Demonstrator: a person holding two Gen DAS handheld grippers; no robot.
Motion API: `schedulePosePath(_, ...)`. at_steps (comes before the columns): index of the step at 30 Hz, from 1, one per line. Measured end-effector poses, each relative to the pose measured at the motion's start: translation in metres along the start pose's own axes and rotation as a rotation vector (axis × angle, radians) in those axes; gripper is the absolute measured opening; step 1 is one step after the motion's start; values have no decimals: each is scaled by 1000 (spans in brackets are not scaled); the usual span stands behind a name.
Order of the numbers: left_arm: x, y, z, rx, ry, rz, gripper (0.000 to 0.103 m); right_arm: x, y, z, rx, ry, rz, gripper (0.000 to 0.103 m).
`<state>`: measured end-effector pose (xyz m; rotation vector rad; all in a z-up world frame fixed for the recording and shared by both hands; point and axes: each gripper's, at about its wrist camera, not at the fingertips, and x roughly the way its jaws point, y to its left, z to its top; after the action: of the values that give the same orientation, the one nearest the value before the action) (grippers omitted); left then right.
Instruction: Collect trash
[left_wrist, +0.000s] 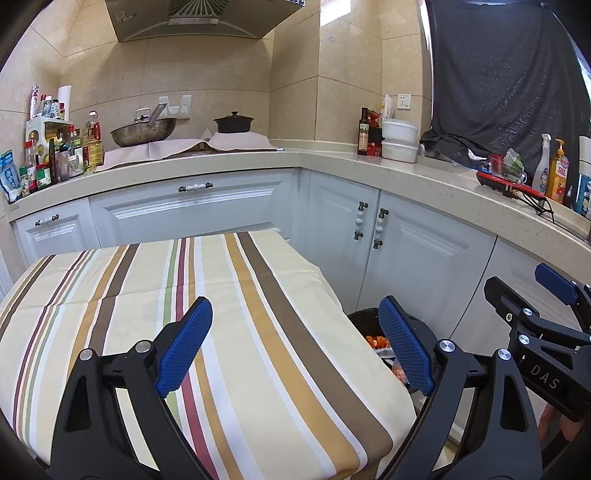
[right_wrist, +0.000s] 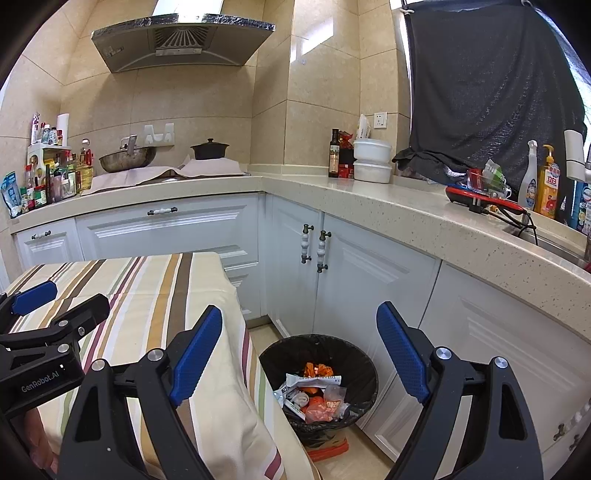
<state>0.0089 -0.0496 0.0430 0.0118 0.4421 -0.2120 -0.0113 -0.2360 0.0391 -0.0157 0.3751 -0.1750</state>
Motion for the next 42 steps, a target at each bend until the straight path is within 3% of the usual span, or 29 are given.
schedulePosePath(42, -7, -4, -7, 8, -4, 1, 90, -5, -3, -3, 6, -2, -2, 83)
